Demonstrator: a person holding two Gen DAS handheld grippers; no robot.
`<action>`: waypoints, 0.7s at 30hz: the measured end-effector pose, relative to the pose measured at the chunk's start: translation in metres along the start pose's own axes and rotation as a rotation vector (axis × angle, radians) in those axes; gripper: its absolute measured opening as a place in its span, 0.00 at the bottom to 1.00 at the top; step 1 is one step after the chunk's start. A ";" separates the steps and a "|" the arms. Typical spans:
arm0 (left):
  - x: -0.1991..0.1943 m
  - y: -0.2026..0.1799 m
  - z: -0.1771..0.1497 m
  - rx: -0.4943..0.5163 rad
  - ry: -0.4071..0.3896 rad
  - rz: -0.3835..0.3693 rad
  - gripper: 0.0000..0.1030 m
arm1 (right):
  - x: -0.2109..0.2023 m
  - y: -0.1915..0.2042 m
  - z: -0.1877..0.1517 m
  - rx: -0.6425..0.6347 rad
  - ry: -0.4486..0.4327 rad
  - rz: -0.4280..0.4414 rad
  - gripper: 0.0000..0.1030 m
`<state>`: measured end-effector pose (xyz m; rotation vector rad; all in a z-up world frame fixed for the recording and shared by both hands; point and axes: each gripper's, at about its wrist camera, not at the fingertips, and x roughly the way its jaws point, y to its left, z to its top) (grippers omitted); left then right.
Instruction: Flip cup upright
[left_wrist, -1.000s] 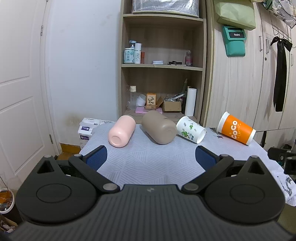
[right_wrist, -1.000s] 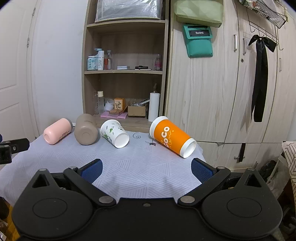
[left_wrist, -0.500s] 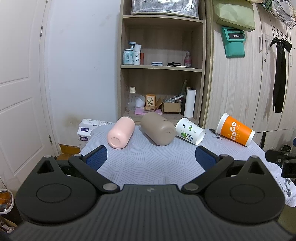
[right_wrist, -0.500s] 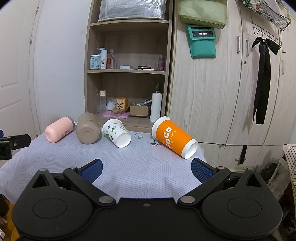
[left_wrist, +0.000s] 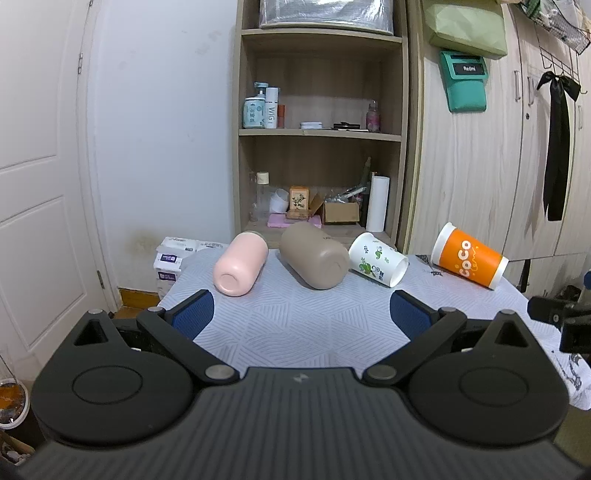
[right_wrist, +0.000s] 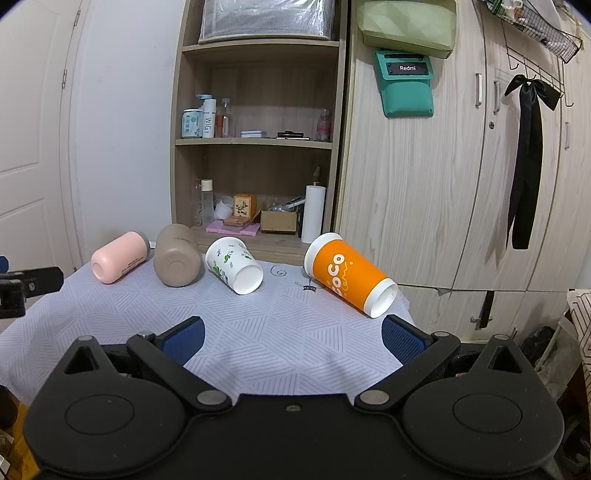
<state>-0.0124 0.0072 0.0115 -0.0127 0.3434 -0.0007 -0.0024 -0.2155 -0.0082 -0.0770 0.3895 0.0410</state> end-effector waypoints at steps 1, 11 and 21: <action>0.000 0.000 0.000 0.003 0.000 -0.004 1.00 | 0.000 0.000 0.000 0.001 -0.001 -0.001 1.00; -0.002 0.003 -0.001 -0.028 -0.066 -0.070 1.00 | -0.004 -0.002 -0.003 0.020 -0.033 0.020 1.00; -0.001 0.004 -0.003 -0.036 -0.076 -0.074 1.00 | -0.007 -0.002 -0.002 0.019 -0.057 0.020 1.00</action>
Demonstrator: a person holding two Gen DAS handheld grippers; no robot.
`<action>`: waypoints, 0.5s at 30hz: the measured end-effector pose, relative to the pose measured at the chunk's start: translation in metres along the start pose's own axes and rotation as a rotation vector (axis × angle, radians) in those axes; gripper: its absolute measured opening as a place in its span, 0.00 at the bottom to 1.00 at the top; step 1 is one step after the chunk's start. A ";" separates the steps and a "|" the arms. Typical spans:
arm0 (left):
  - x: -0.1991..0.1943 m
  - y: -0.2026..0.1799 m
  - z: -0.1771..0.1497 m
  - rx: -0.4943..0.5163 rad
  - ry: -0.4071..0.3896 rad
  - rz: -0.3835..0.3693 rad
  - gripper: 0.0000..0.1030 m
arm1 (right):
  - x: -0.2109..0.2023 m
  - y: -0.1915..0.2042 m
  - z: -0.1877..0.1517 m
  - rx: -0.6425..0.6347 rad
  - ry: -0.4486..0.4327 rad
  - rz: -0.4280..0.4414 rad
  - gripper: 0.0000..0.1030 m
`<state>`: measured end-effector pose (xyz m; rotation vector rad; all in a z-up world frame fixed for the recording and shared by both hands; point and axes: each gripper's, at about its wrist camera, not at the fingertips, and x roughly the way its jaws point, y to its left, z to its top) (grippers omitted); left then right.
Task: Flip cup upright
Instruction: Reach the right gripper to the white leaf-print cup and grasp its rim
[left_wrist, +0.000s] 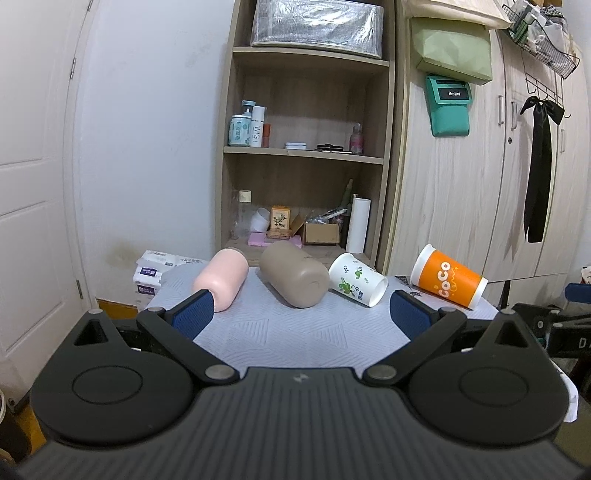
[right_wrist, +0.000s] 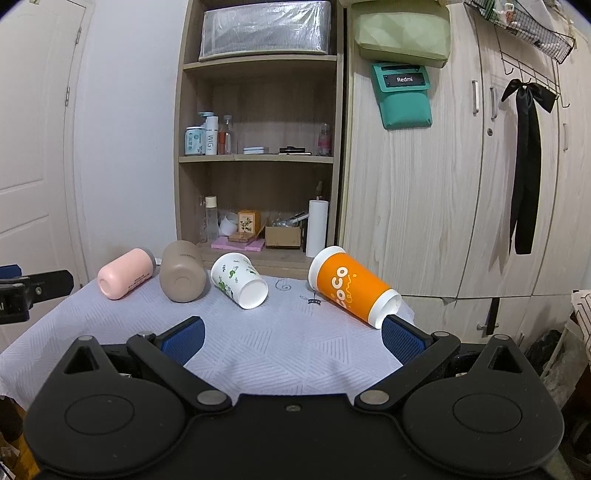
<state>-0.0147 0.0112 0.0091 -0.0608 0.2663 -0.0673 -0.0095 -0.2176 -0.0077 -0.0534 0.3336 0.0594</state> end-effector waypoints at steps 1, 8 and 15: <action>0.000 0.000 0.000 0.000 0.000 0.001 1.00 | 0.000 0.000 0.000 -0.002 -0.002 -0.001 1.00; 0.001 0.000 -0.002 -0.006 0.007 0.002 1.00 | 0.002 0.001 -0.003 -0.014 -0.003 0.004 1.00; 0.028 -0.001 0.006 -0.079 0.102 -0.076 1.00 | 0.011 0.003 -0.007 -0.072 -0.054 0.128 1.00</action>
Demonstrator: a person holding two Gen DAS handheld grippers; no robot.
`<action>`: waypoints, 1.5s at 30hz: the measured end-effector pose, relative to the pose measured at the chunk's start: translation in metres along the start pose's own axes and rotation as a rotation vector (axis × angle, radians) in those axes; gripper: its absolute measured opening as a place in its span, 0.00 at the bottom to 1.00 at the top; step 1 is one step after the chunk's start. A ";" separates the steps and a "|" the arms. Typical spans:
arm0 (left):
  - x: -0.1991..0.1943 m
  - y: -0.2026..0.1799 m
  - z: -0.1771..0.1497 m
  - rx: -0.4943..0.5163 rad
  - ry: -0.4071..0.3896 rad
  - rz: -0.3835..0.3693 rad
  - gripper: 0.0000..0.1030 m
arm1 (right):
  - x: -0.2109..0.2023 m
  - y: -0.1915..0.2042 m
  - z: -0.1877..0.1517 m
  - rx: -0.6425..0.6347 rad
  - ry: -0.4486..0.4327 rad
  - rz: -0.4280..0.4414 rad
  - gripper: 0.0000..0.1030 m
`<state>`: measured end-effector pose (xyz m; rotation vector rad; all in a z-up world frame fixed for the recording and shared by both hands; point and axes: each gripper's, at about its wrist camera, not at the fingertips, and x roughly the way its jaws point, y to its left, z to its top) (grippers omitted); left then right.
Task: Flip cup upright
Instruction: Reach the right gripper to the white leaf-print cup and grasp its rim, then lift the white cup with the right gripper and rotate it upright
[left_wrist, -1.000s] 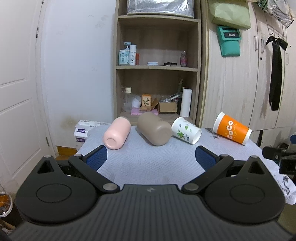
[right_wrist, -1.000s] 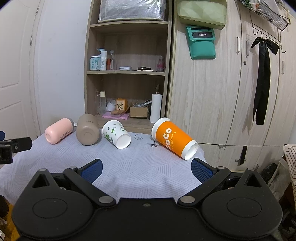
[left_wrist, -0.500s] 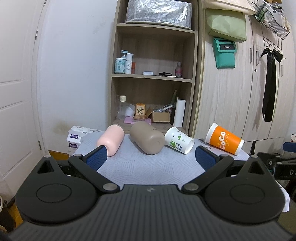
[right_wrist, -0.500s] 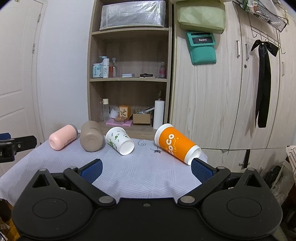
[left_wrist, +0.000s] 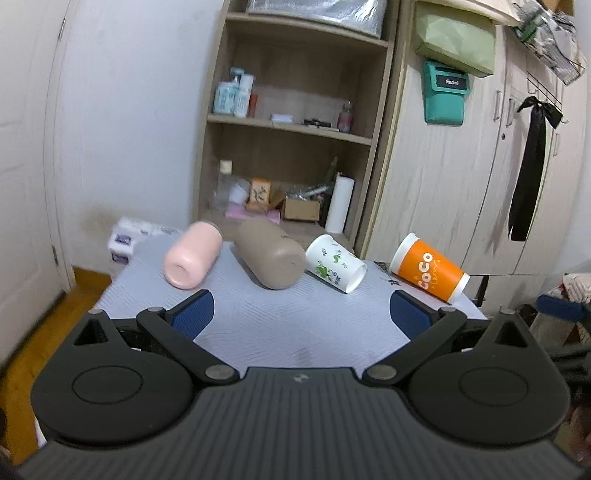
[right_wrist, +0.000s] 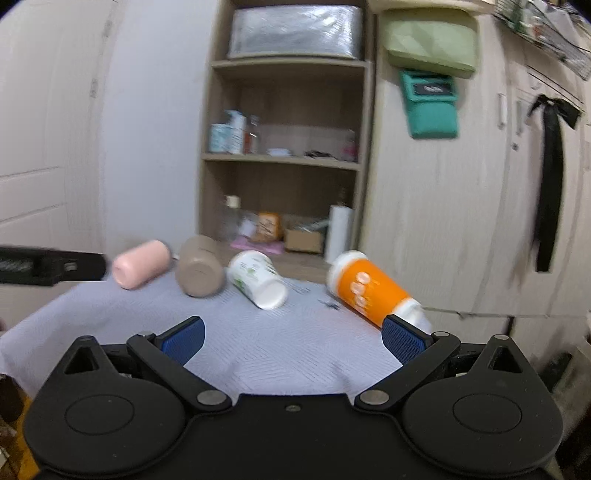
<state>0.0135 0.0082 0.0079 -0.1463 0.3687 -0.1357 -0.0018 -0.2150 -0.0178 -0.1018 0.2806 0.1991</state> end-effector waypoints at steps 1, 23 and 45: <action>0.005 -0.001 0.002 -0.002 0.008 0.003 1.00 | 0.002 -0.001 0.001 -0.009 -0.017 0.028 1.00; 0.165 0.012 0.018 -0.310 0.225 -0.041 0.98 | 0.210 0.016 0.029 -0.449 0.248 0.303 0.98; 0.199 0.027 0.001 -0.440 0.250 -0.055 0.97 | 0.267 0.001 0.023 -0.302 0.365 0.304 0.59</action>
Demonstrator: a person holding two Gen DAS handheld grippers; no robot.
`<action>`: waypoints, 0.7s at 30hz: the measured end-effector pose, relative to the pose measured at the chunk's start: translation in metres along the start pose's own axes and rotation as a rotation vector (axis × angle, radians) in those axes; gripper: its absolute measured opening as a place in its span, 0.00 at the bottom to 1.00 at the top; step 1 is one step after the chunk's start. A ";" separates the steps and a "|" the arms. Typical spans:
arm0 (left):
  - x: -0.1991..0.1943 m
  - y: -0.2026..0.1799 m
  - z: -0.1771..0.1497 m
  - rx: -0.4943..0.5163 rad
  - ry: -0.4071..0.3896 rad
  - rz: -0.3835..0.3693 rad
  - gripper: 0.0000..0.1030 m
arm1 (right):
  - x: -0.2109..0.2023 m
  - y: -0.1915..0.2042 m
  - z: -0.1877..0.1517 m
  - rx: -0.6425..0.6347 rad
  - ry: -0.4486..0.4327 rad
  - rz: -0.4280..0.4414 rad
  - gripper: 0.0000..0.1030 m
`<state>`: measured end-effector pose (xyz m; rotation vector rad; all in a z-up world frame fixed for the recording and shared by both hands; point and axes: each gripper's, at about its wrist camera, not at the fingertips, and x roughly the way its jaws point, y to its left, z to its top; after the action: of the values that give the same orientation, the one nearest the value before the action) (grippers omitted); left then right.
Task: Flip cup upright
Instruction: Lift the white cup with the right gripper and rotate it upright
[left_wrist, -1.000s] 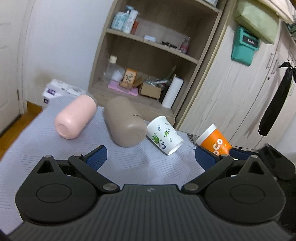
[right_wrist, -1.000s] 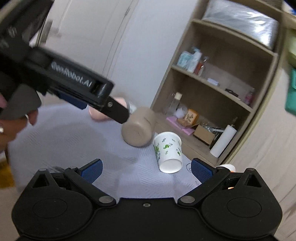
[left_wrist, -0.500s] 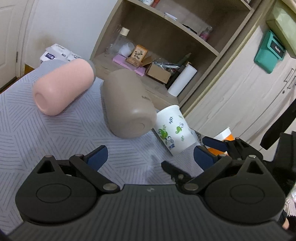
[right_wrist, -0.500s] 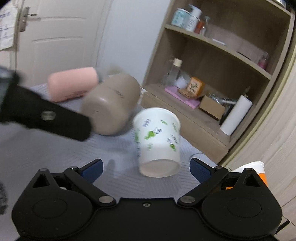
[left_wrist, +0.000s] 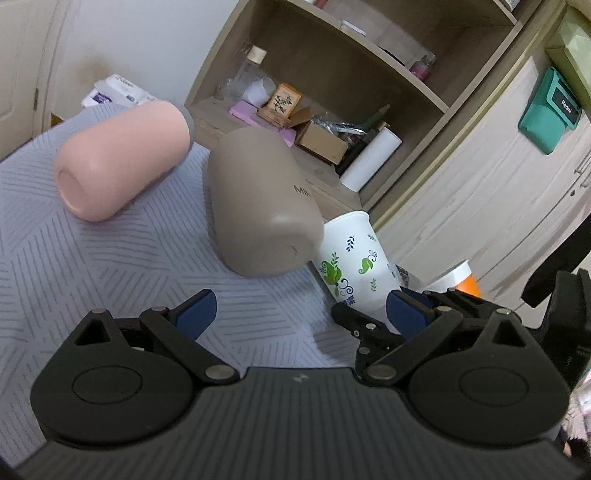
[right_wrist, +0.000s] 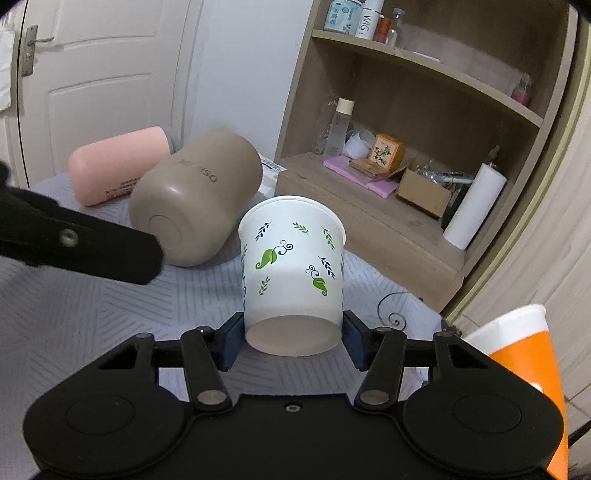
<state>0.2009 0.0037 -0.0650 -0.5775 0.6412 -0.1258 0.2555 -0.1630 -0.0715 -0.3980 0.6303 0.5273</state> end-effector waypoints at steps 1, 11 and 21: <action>0.000 0.000 0.000 -0.008 0.006 -0.009 0.97 | -0.003 0.000 -0.001 0.011 0.006 0.005 0.59; -0.002 0.005 -0.013 -0.124 0.108 -0.125 0.97 | -0.045 0.012 -0.024 0.174 0.064 0.082 0.59; -0.009 0.005 -0.031 -0.161 0.163 -0.215 0.96 | -0.085 0.029 -0.047 0.292 0.103 0.119 0.59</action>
<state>0.1743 -0.0038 -0.0832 -0.7974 0.7507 -0.3271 0.1600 -0.1924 -0.0570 -0.1125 0.8215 0.5205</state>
